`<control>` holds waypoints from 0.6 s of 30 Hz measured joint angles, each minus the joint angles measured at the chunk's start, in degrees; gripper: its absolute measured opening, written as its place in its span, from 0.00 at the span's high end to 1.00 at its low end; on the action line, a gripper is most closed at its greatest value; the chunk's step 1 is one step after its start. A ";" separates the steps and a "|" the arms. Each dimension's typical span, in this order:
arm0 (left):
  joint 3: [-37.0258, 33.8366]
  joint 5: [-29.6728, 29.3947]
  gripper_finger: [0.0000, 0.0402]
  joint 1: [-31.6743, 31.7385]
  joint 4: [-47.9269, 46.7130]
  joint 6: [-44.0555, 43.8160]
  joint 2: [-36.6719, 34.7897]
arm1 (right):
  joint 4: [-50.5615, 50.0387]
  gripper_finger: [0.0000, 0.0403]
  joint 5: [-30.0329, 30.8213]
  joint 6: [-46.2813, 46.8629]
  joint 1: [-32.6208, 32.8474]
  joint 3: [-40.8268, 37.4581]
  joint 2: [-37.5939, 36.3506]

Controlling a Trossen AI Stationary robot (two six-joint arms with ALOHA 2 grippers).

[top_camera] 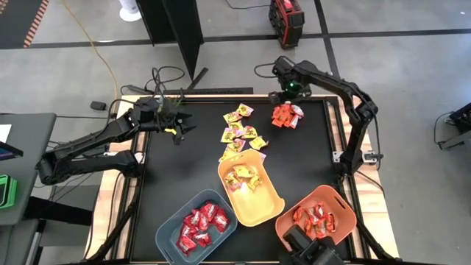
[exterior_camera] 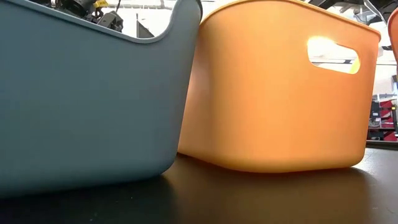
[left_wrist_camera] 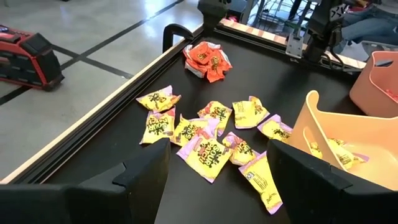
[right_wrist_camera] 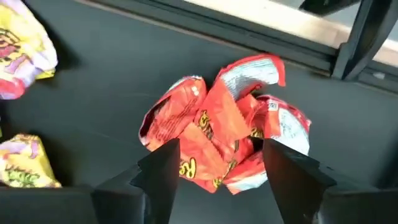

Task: Sort candy
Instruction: Put the yellow candy into the yellow bin

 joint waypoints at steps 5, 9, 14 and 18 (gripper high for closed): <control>0.00 -0.02 0.35 0.00 -0.06 -0.04 0.00 | -1.96 0.48 -1.76 -1.23 -0.62 0.63 3.58; 0.00 -0.01 0.35 0.00 -0.08 -0.07 0.00 | -4.24 0.49 -1.79 -1.69 -0.29 3.53 5.88; 0.00 0.00 0.35 0.00 -0.12 0.07 0.00 | -6.66 0.53 -2.00 -2.23 -0.27 6.96 8.19; 0.00 0.00 0.35 0.00 -0.10 0.11 0.00 | -9.29 0.60 -4.99 -2.76 -0.40 8.89 9.81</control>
